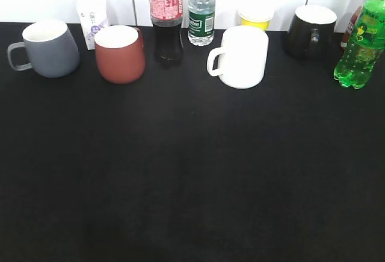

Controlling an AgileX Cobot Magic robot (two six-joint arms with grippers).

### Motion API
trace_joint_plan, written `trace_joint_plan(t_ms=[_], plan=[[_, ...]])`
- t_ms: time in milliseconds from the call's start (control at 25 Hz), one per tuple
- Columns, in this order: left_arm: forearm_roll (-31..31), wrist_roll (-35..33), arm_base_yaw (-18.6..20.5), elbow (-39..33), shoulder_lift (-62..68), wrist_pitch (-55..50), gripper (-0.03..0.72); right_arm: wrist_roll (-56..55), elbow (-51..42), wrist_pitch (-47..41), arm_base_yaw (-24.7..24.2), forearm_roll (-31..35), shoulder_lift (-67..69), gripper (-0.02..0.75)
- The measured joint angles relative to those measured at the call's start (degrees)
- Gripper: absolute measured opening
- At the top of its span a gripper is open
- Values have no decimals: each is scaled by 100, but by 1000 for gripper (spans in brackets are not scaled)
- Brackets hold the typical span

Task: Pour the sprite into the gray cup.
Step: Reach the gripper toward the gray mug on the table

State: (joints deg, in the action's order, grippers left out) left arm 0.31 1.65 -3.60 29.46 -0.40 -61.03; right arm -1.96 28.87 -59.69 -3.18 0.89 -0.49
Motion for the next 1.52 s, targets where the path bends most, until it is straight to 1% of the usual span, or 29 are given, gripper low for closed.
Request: trace_joint_plan(t_ms=[280, 320, 360, 400, 480, 560, 600, 680, 760, 840, 920, 960, 1000, 1040, 1120, 1200, 1360, 1480, 1520], plan=[[38, 0, 0, 0, 0, 0, 585, 0, 0, 0, 0, 0, 0, 591], [-31, 0, 0, 0, 0, 0, 582, 0, 0, 0, 0, 0, 0, 591], [-31, 0, 0, 39, 0, 71, 567, 0, 0, 0, 0, 0, 0, 591], [-31, 0, 0, 139, 6, 461, 549, 0, 0, 0, 0, 0, 0, 591], [54, 0, 0, 173, 274, 2224, 534, 0, 0, 0, 0, 0, 0, 591], [202, 0, 0, 6, 897, 3531, 533, 0, 0, 0, 0, 0, 0, 591], [208, 0, 20, -188, 1281, 4243, 531, 0, 0, 0, 0, 0, 0, 591], [265, 0, 26, -769, 2240, 6103, 531, 0, 0, 0, 0, 0, 0, 591], [249, 0, 26, -1241, 3439, 7528, 531, 0, 0, 0, 0, 0, 0, 591], [243, 0, 26, -1329, 4916, 8541, 531, 0, 0, 0, 0, 0, 0, 591], [231, 0, 26, -1340, 6582, 9866, 529, 0, 0, 0, 0, 0, 0, 591], [14, -7, 26, -1347, 7416, 10718, 529, 0, 0, 0, 0, 0, 0, 591], [-338, -22, 26, -1341, 8142, 11426, 529, 0, 0, 0, 0, 0, 0, 591], [-598, -26, 39, -1291, 8836, 11895, 529, 0, 0, 0, 0, 0, 0, 591], [-587, -26, 133, -951, 9881, 12490, 529, 0, 0, 0, 0, 0, 0, 591], [-575, -28, 223, -338, 10685, 12630, 506, 0, 0, 0, 0, 0, 0, 591], [-236, -43, 667, 1020, 11625, 12236, 482, 0, 0, 0, 0, 0, 0, 591], [239, -43, 734, 1859, 12075, 11831, 468, 0, 0, 0, 0, 0, 0, 591], [284, -43, 734, 2118, 12198, 11700, 437, 0, 0, 0, 0, 0, 0, 591]])
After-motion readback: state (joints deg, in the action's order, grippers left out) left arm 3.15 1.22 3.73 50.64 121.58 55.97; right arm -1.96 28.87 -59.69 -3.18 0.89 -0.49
